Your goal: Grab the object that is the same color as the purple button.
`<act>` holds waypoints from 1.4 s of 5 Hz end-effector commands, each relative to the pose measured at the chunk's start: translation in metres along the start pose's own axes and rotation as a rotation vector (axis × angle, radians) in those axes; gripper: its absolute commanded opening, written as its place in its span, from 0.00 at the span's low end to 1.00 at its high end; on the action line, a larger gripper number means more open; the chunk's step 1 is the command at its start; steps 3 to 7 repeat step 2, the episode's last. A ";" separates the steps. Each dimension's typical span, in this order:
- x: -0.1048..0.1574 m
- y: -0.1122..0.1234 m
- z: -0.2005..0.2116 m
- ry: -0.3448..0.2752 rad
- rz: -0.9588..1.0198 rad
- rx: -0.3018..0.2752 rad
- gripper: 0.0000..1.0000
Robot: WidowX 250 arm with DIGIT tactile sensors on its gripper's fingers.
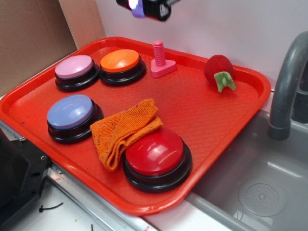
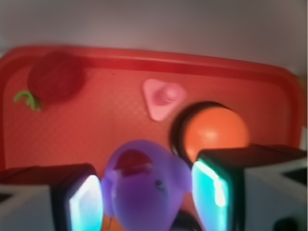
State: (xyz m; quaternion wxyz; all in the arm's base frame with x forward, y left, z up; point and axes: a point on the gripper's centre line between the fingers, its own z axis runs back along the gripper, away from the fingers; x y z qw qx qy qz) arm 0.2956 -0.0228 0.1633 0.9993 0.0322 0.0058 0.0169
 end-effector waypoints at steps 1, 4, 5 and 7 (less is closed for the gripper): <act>-0.028 0.011 0.065 -0.140 0.194 0.015 0.00; -0.028 0.011 0.055 -0.129 0.156 -0.006 0.00; -0.028 0.011 0.055 -0.129 0.156 -0.006 0.00; -0.028 0.011 0.055 -0.129 0.156 -0.006 0.00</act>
